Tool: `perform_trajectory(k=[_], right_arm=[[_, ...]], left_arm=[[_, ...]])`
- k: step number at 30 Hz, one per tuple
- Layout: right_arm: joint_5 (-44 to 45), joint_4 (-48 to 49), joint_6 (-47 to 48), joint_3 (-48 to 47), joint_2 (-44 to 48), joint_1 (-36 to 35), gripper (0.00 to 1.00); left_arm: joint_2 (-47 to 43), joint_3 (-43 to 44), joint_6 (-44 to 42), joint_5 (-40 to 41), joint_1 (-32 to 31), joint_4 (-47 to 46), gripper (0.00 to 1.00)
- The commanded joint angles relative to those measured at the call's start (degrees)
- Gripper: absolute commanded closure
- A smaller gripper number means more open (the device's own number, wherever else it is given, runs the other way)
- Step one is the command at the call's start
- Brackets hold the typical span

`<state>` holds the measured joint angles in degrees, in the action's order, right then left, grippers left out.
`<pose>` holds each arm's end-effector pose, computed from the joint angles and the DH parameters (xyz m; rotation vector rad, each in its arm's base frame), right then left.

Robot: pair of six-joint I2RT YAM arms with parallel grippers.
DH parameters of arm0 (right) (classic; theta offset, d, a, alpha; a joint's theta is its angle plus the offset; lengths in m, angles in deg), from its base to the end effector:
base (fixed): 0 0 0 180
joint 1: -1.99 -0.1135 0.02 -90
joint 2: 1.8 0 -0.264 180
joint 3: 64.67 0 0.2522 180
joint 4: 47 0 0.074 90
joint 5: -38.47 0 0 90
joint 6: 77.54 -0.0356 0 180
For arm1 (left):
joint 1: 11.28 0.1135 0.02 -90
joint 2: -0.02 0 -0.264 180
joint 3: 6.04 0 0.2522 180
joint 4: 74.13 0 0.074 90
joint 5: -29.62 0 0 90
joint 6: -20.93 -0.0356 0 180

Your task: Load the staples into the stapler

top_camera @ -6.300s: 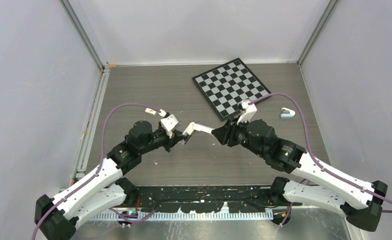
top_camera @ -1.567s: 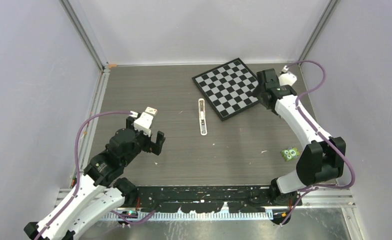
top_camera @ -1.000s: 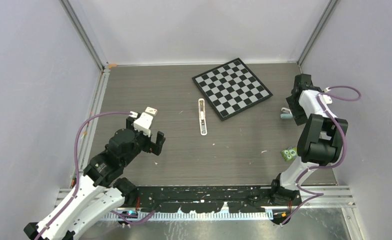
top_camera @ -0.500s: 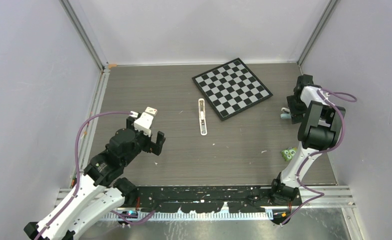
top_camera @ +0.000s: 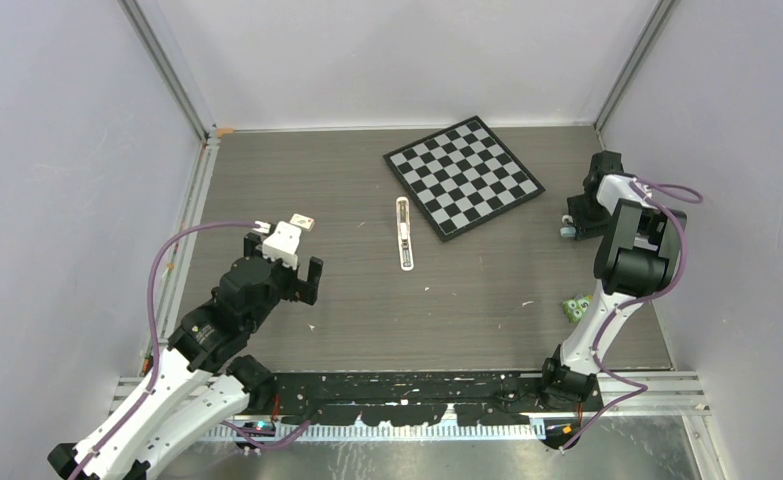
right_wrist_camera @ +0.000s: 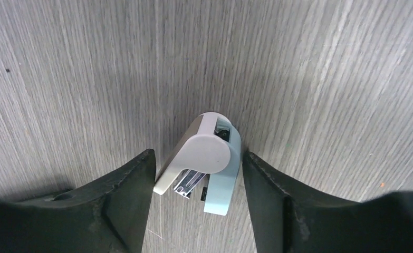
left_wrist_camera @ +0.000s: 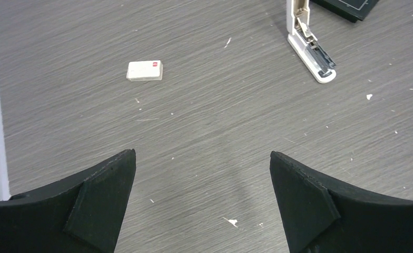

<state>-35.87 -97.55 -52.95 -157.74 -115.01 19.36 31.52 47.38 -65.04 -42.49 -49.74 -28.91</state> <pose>0.3757 -0.1276 0.1671 1.8466 1.9990 -0.1533 0.1070 -0.0710 0.3029 0.3843 1.9230 -0.1790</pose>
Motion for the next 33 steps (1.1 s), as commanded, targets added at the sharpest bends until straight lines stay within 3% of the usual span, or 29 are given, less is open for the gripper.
perform_trajectory(k=[1,6,14,19,26,33], right_arm=[[-1.87,4.16,3.62,2.81,3.54,0.13,0.39],[-5.15,5.42,7.25,5.42,6.15,0.03,0.53],[-13.42,8.04,14.99,11.14,15.91,-4.95,0.54],[-14.86,7.45,19.19,14.68,22.19,-13.38,0.54],[-20.83,8.77,17.99,18.65,31.0,-29.22,0.54],[-24.25,13.93,11.28,21.47,36.6,-42.48,0.54]], left_arm=[[-0.58,1.25,0.47,4.4,0.2,0.04,0.0],[0.55,2.19,1.35,2.46,0.21,0.91,0.0],[5.76,6.1,7.71,-3.59,0.22,4.33,0.05],[7.64,8.45,13.65,-8.16,0.22,5.92,0.12],[9.24,6.59,25.71,-15.99,0.22,-0.39,0.18],[14.11,4.06,36.24,-28.07,0.21,-13.11,0.23]])
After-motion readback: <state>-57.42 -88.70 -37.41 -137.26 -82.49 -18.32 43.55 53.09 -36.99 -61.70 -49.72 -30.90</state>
